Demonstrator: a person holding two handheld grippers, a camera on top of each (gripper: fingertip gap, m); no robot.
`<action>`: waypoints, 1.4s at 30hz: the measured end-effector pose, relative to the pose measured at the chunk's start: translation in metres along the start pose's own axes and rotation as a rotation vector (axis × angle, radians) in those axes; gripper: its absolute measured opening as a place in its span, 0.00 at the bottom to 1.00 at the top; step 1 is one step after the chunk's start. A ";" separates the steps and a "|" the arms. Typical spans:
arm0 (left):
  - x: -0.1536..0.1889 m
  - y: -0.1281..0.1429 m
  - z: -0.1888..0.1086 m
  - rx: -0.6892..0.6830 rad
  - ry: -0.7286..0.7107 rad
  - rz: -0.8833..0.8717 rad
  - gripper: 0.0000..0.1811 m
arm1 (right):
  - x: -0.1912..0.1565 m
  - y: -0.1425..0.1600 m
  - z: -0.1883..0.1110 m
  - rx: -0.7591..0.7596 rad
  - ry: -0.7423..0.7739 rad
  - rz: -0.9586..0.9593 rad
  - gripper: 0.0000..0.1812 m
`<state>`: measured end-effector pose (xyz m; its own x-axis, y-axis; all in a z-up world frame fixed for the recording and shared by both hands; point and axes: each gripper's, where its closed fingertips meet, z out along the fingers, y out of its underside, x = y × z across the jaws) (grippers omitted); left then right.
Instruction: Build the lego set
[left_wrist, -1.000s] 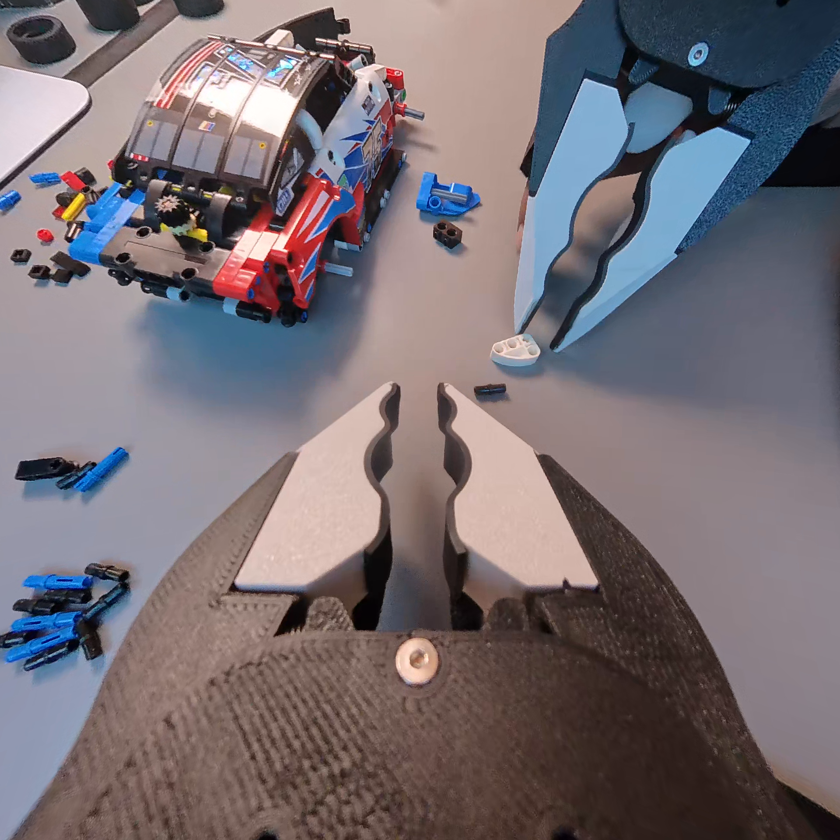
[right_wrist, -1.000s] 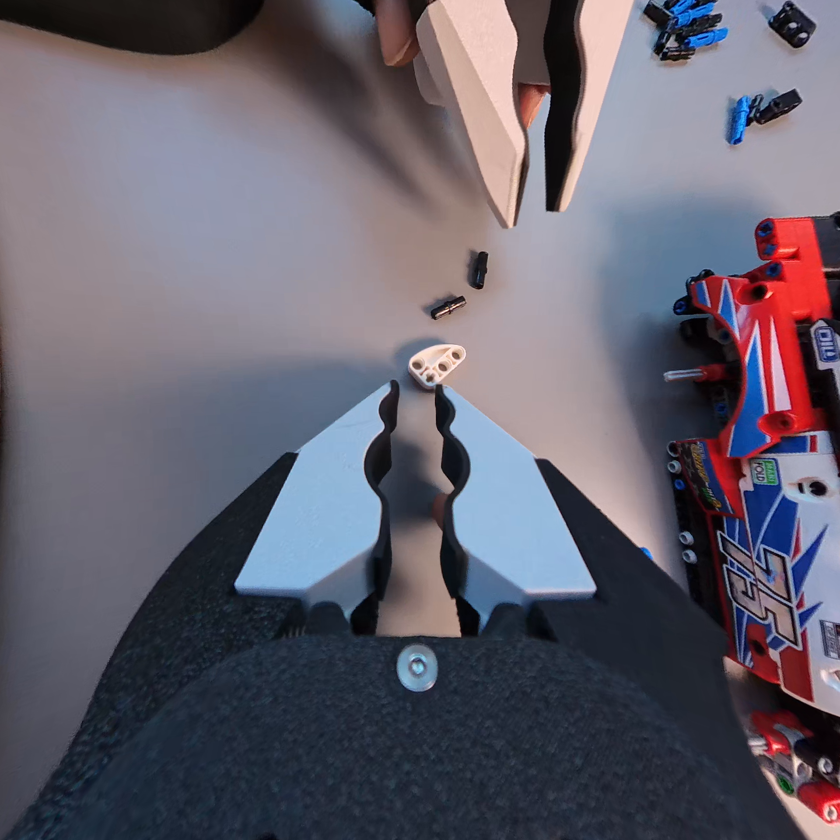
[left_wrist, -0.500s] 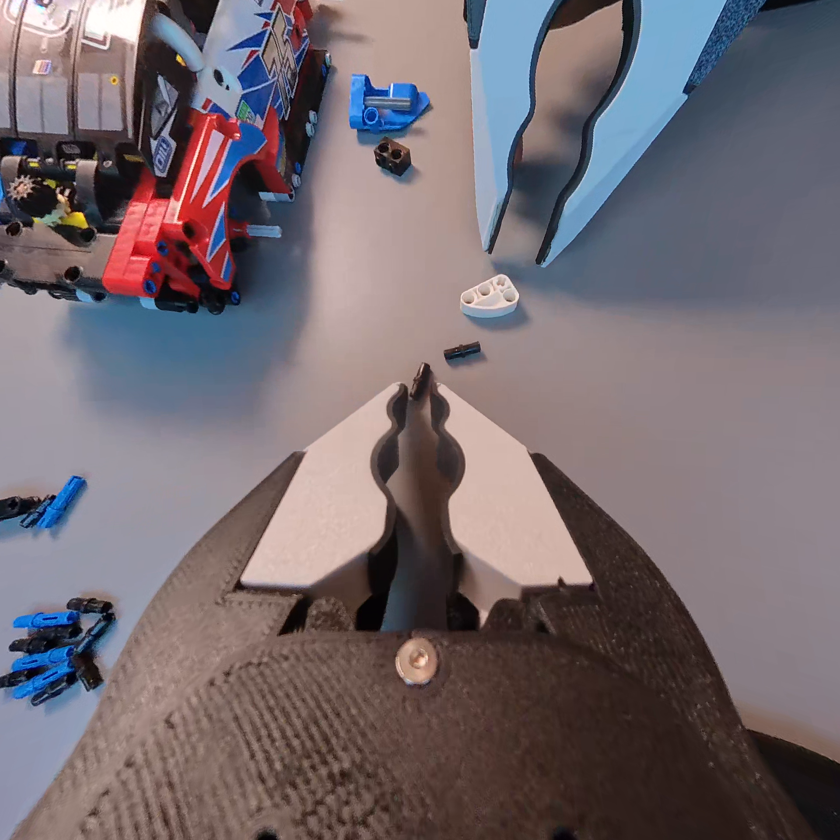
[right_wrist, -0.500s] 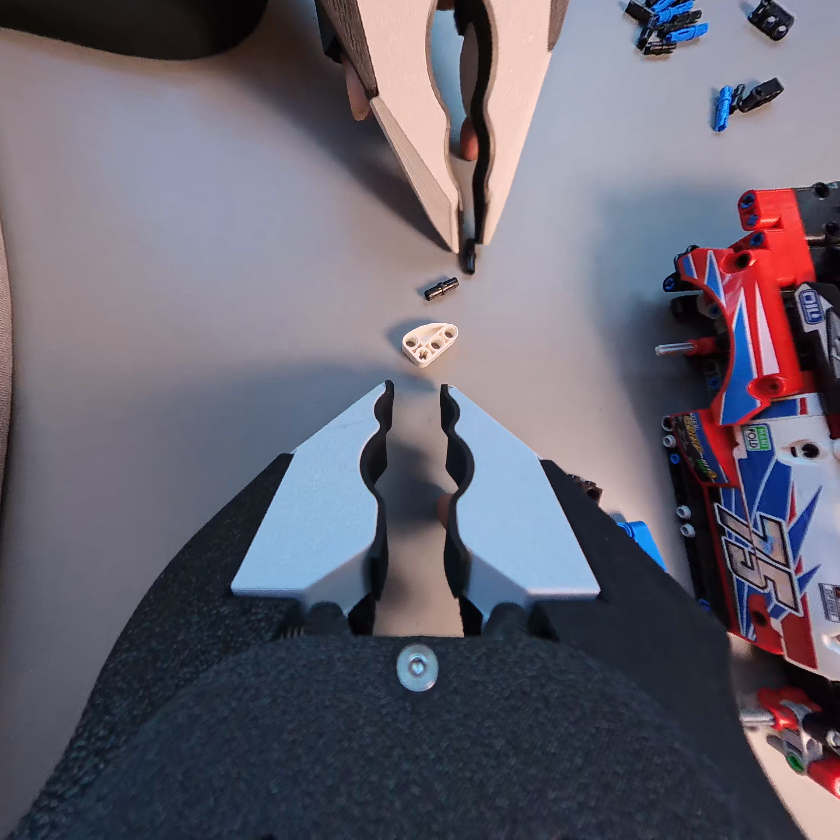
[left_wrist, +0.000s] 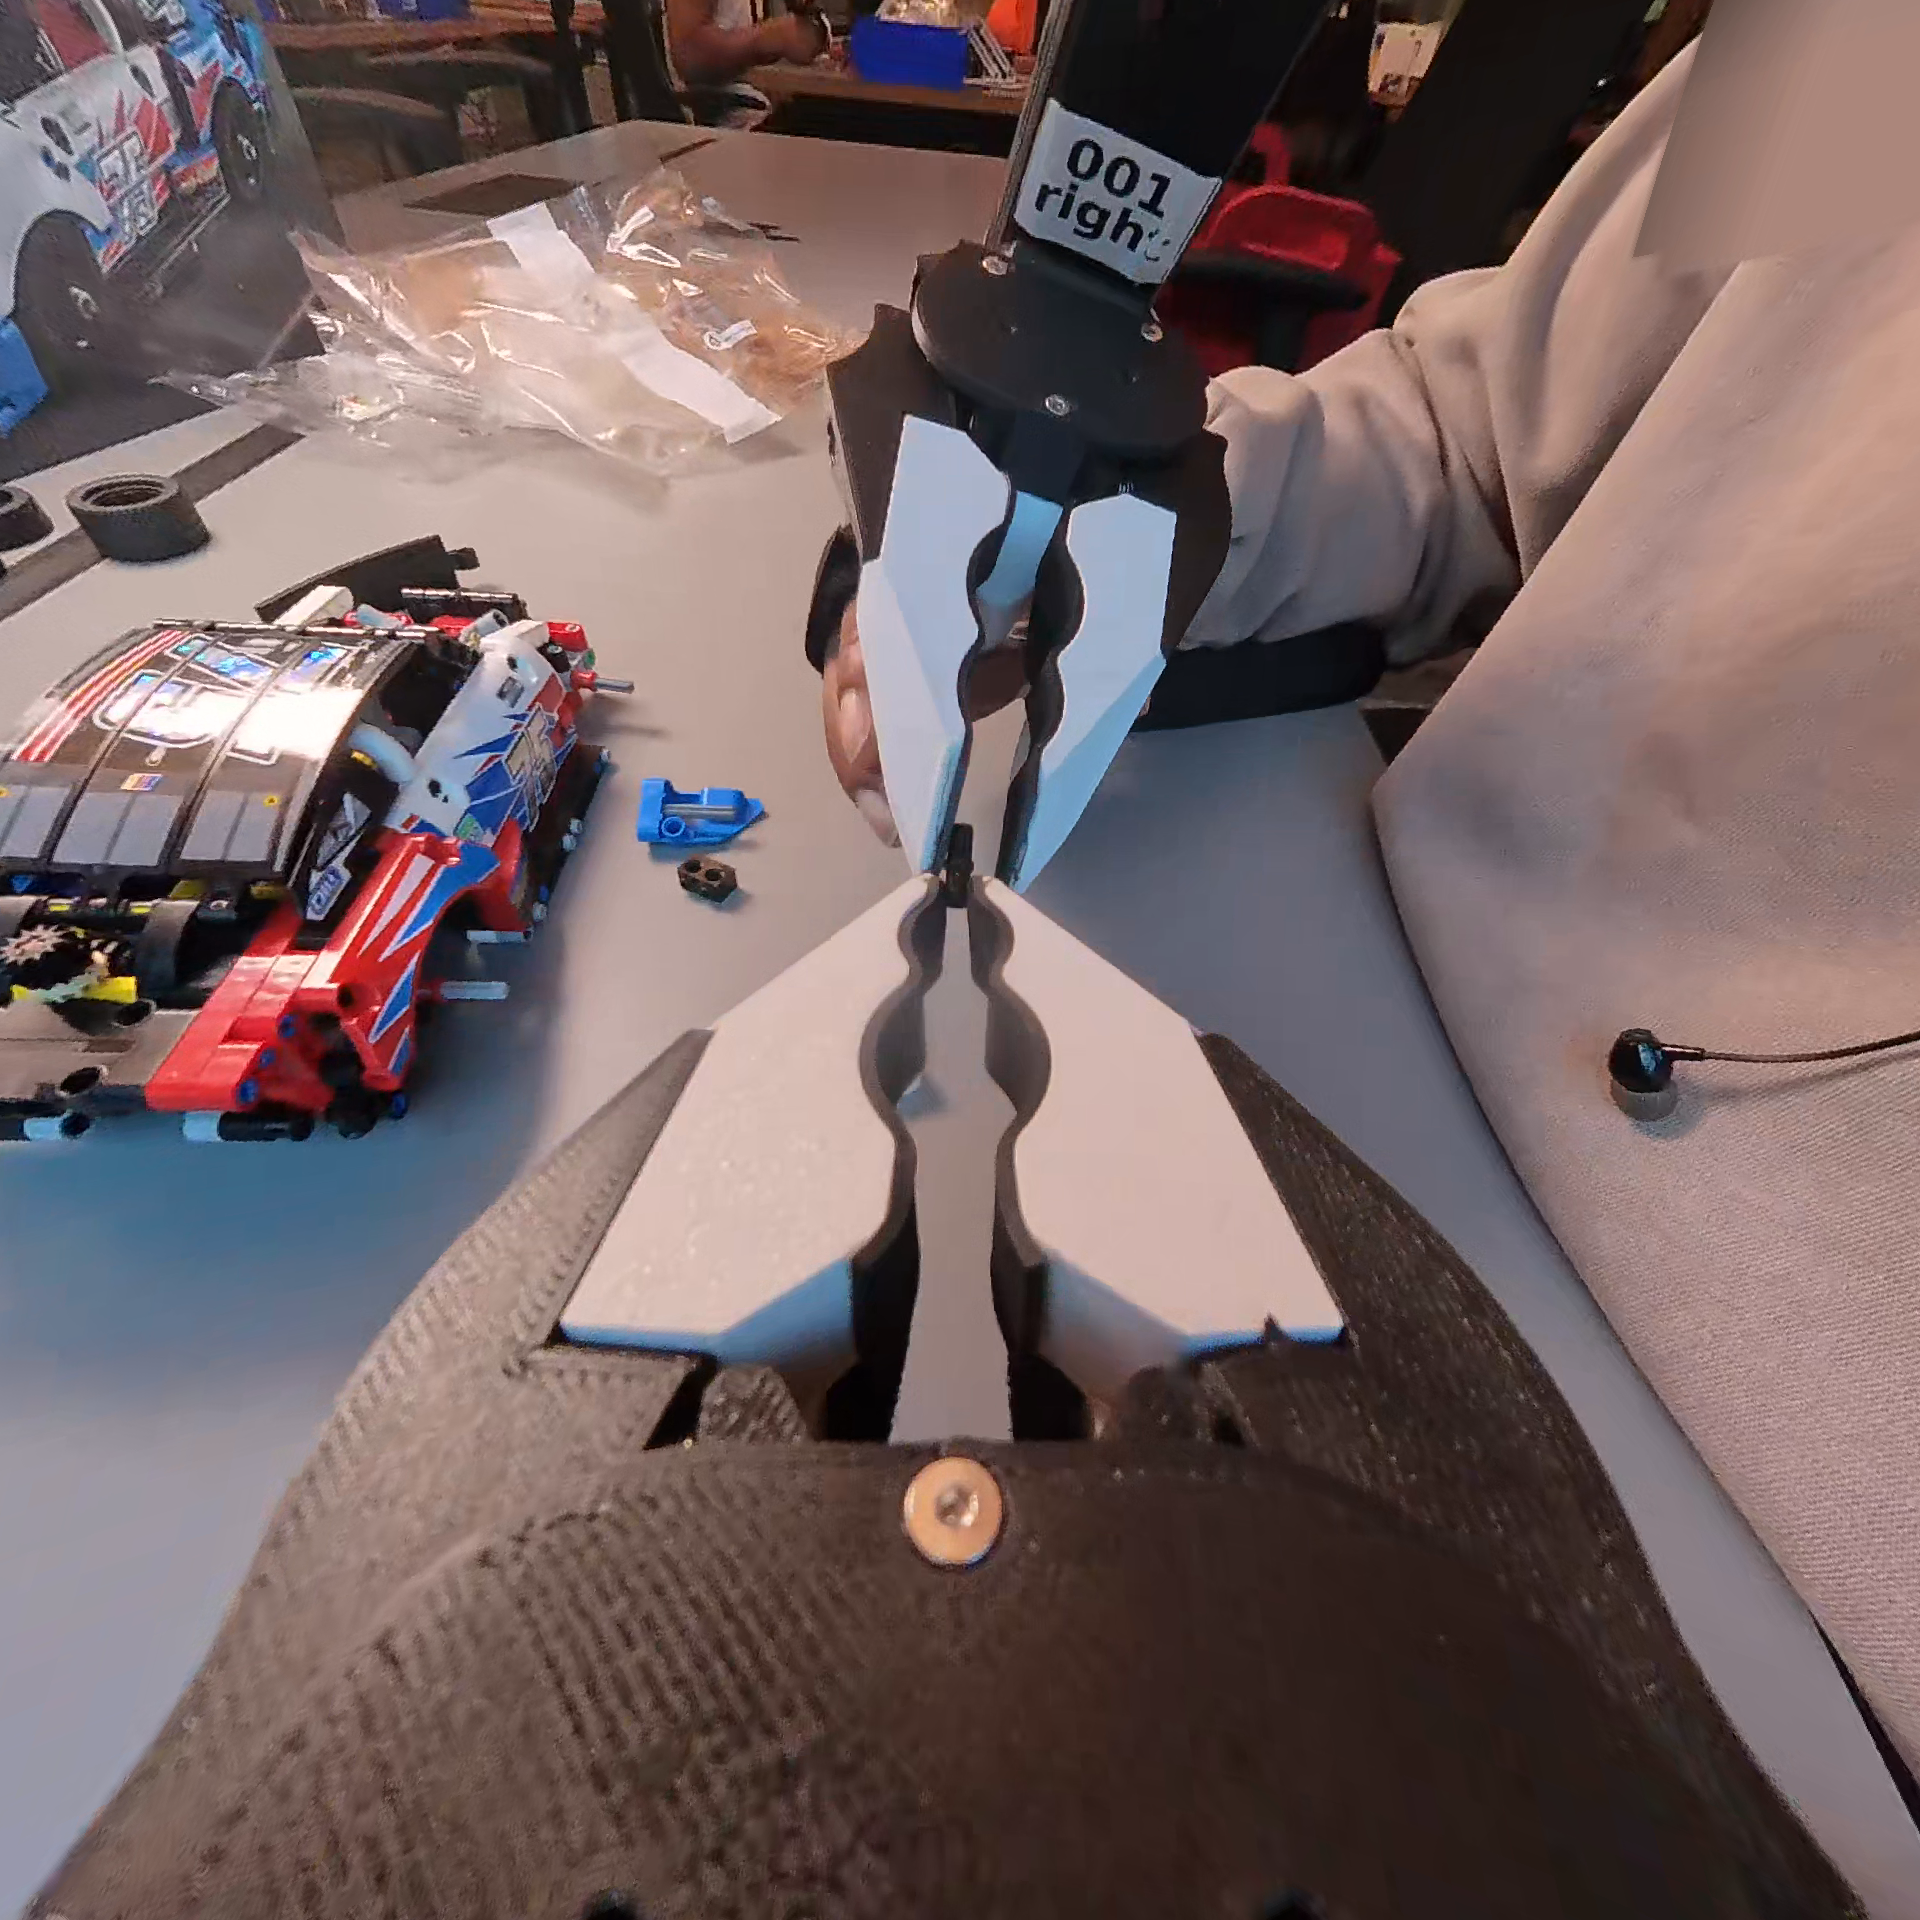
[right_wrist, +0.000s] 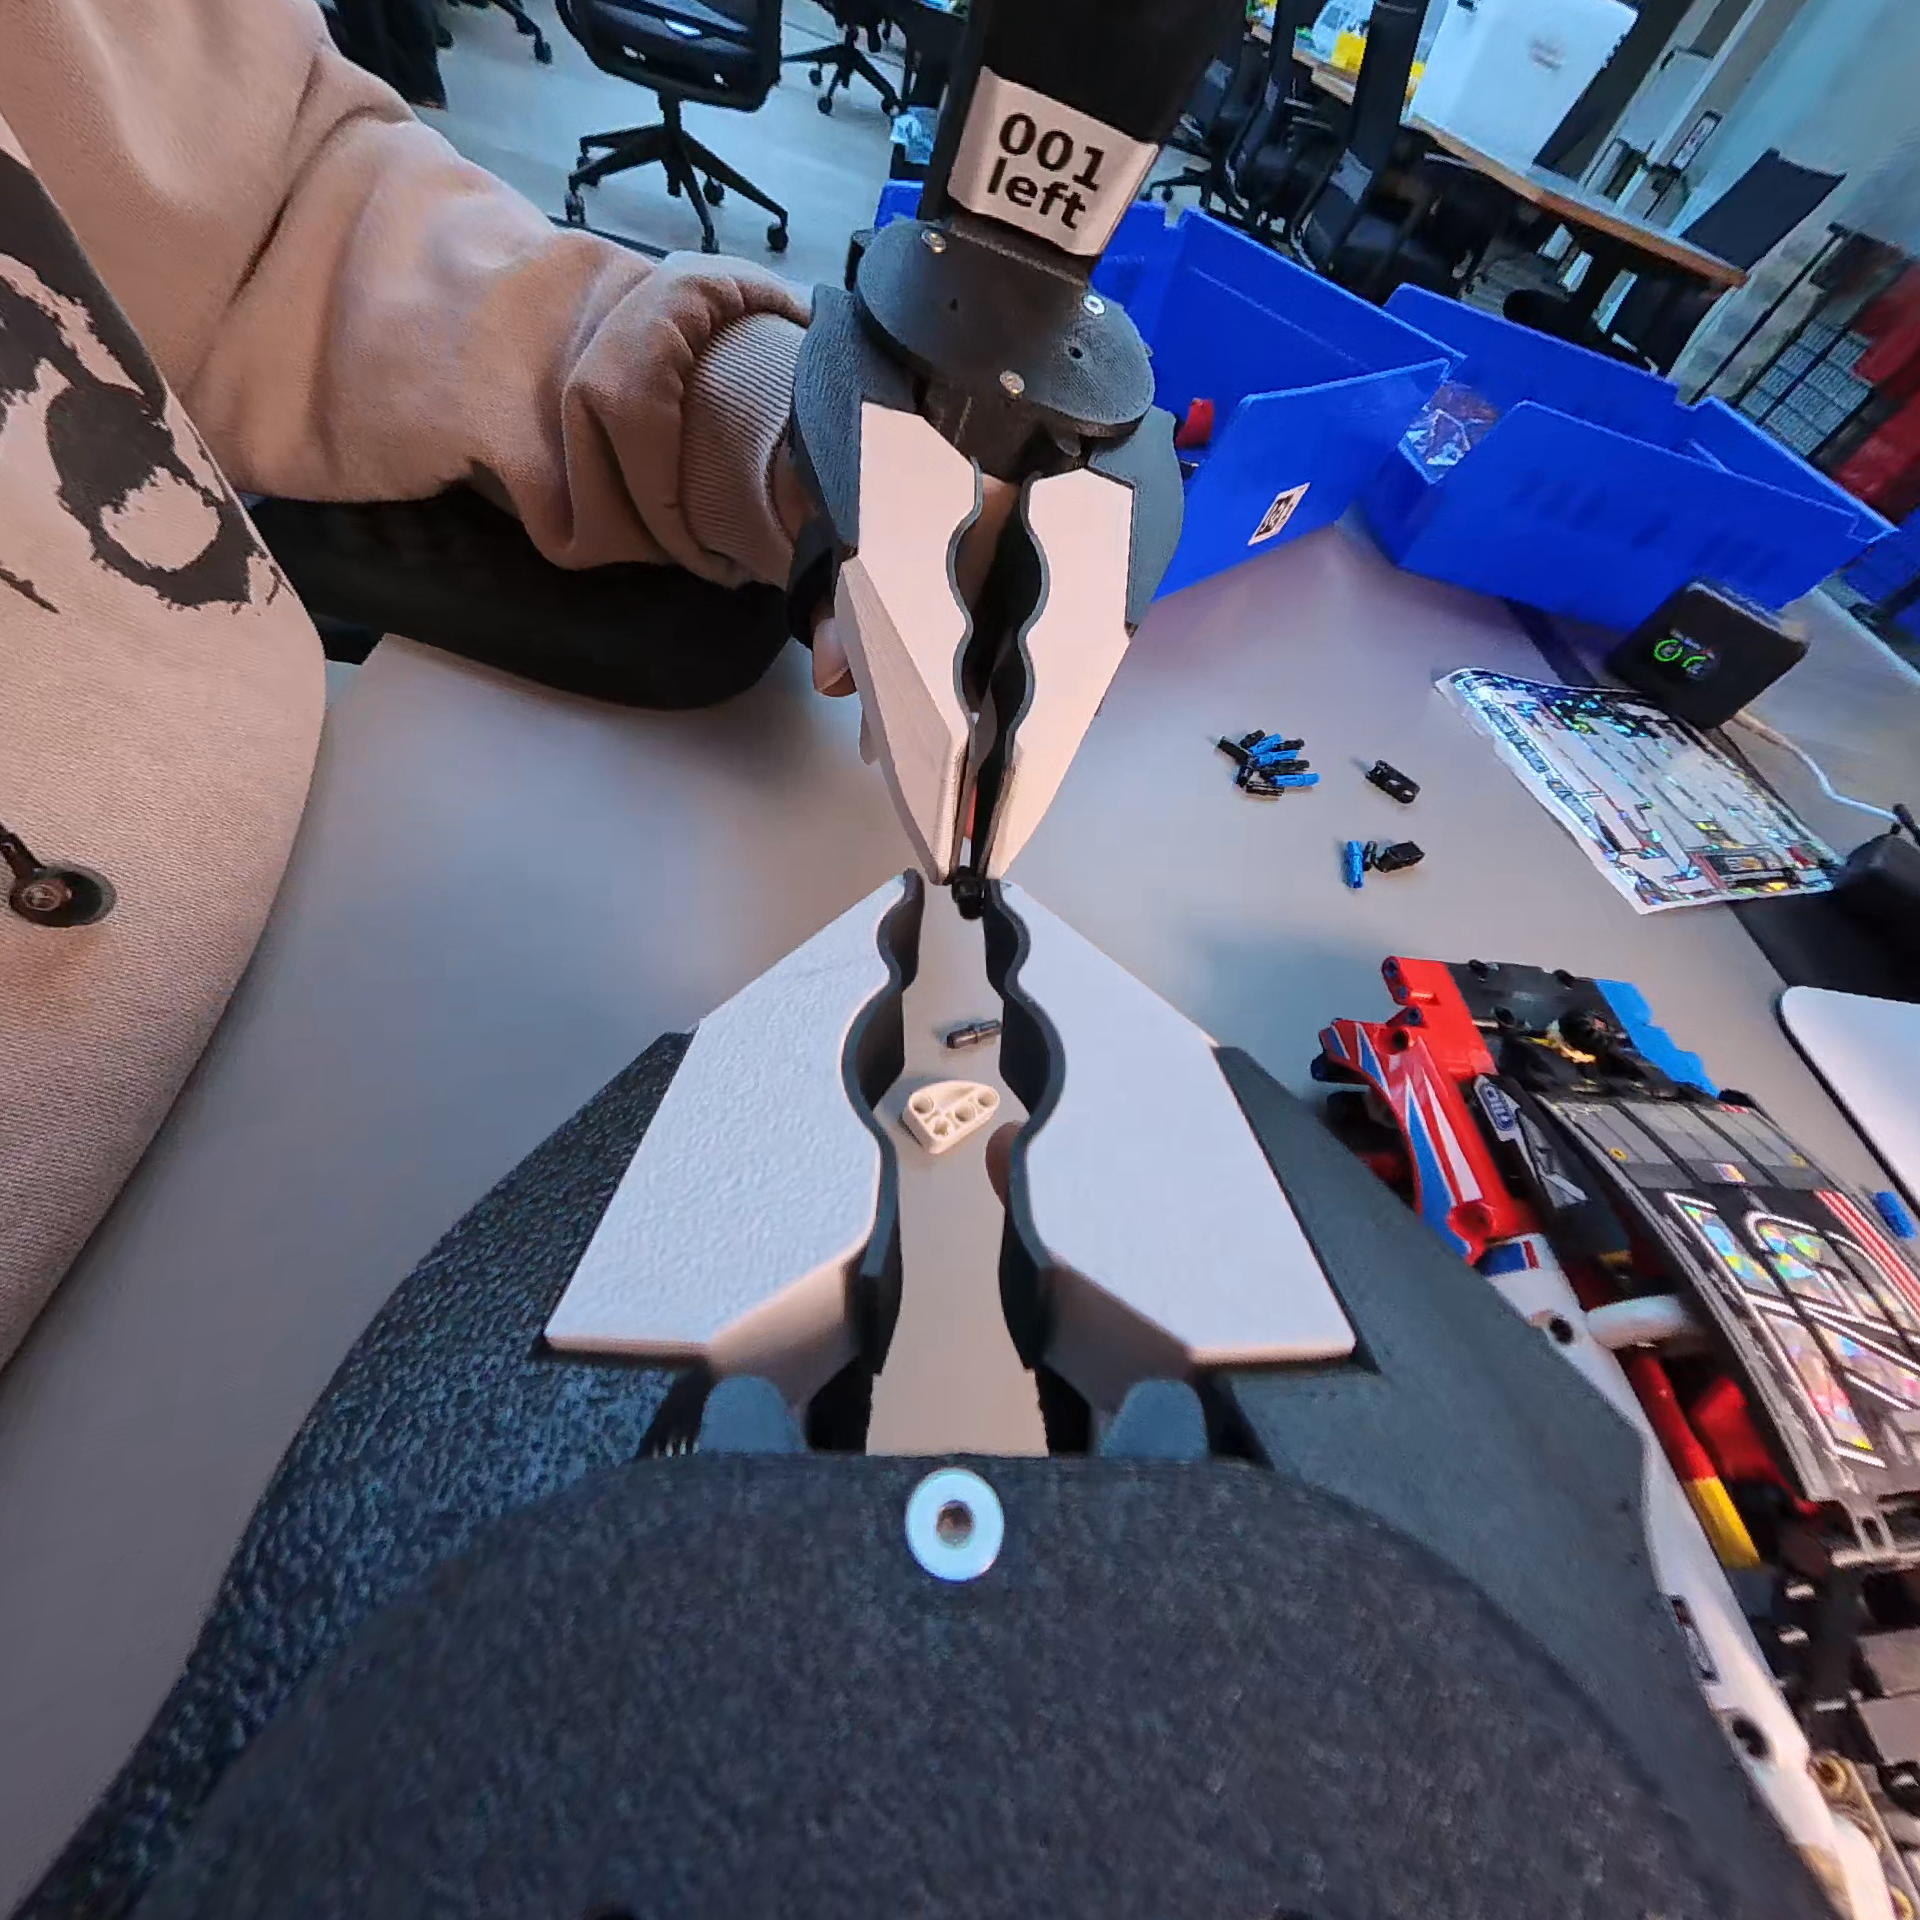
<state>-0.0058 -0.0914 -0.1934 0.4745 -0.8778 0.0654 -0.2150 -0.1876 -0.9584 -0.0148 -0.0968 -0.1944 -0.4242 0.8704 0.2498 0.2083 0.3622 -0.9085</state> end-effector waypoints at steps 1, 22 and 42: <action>0.000 0.001 0.000 -0.002 -0.001 0.001 0.01 | 0.000 0.001 0.000 0.000 -0.001 -0.001 0.05; -0.017 0.045 0.014 -0.217 -0.024 0.005 0.23 | -0.003 0.039 -0.013 -0.267 -0.114 0.115 0.01; -0.024 0.075 0.022 -0.416 -0.099 0.094 0.12 | 0.001 0.062 -0.004 -0.556 -0.107 0.193 0.01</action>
<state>-0.0145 -0.0750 -0.2731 0.5117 -0.8568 -0.0636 -0.5772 -0.2880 -0.7641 0.0010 -0.0723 -0.2494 -0.4135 0.9098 0.0362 0.7083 0.3464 -0.6150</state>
